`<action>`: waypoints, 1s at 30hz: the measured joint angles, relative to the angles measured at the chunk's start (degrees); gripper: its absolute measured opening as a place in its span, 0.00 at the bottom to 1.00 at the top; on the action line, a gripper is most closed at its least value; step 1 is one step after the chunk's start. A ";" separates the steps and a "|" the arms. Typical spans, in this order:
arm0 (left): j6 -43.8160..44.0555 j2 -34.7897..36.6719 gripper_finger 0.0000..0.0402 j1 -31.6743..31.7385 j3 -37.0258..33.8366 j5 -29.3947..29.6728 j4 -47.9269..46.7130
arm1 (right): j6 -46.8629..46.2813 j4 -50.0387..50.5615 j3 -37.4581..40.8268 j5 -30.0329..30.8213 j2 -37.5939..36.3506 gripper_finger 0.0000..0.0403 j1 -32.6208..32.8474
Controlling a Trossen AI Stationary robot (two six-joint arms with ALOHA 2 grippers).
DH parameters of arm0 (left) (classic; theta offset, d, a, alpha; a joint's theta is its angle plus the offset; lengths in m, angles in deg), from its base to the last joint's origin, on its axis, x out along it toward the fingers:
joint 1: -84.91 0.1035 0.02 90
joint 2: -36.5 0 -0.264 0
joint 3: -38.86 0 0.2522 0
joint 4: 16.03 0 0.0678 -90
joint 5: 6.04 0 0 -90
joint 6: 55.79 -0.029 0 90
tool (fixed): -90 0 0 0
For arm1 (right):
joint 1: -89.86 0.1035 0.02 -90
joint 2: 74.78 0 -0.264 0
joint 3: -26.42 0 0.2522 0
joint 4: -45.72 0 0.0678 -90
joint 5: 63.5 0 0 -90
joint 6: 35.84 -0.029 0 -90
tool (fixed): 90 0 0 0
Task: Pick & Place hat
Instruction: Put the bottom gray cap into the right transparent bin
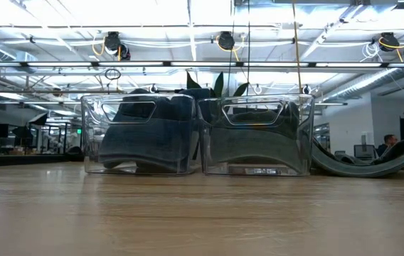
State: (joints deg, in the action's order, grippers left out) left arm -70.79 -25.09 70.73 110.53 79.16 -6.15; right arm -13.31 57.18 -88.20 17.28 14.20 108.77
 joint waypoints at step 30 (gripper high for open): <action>7.20 -0.71 0.57 0.26 1.44 -13.29 3.35 | -0.88 1.30 4.09 6.50 -3.36 0.00 -0.55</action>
State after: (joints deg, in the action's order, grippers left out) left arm -63.59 -25.80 71.00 111.97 65.87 -2.81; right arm -14.19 58.49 -84.11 23.78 10.84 108.22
